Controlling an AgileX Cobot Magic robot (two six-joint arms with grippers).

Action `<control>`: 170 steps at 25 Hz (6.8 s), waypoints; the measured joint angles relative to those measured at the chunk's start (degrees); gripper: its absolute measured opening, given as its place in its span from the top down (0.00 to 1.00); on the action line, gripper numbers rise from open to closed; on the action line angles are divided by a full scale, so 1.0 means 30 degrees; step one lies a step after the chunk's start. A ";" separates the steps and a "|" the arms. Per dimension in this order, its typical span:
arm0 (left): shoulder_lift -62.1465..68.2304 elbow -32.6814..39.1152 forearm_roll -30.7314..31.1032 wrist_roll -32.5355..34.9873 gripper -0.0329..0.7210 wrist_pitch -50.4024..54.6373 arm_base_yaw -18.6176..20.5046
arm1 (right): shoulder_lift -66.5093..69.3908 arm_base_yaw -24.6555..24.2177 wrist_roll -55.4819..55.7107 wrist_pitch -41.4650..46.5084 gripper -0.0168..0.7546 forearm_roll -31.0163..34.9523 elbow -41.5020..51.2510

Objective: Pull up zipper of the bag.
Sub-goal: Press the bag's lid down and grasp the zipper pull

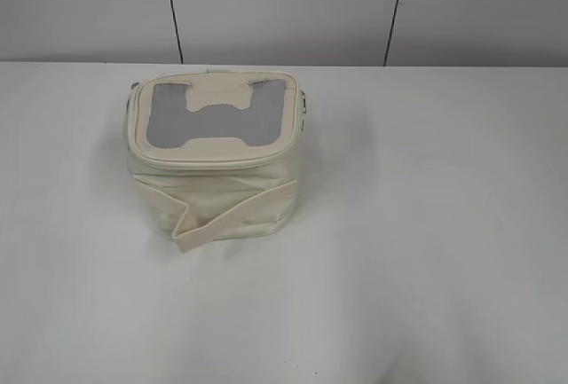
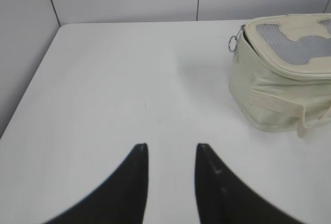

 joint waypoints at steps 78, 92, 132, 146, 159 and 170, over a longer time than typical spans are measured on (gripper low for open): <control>0.0000 0.0000 0.0048 0.0000 0.64 -0.0019 0.0000 | 4.6063 0.7548 -1.8311 -0.2027 0.29 1.7718 -3.1055; 0.2880 -0.0392 -0.0174 0.0000 0.64 -0.1482 0.0000 | 4.6863 0.7607 -1.8153 -0.2810 0.88 1.7802 -3.1175; 3.4618 -0.7404 -2.5364 3.5093 0.63 -1.2227 -0.1506 | 4.6884 0.7587 -1.6640 -0.2658 0.92 1.7808 -3.1211; 3.5772 -0.7363 -3.1799 4.0545 0.63 -1.0790 -0.1404 | 4.6884 0.7550 -1.6347 -0.2808 0.92 1.7617 -3.1211; 3.5829 -0.7363 -3.2163 4.1636 0.63 -0.8005 -0.0146 | 4.6884 0.7550 -1.6174 -0.2825 0.92 1.7575 -3.1211; 3.6325 -0.7363 -3.2189 4.3106 0.63 -0.9091 -0.0201 | 4.6884 0.7550 -1.6166 -0.2825 0.92 1.7575 -3.1211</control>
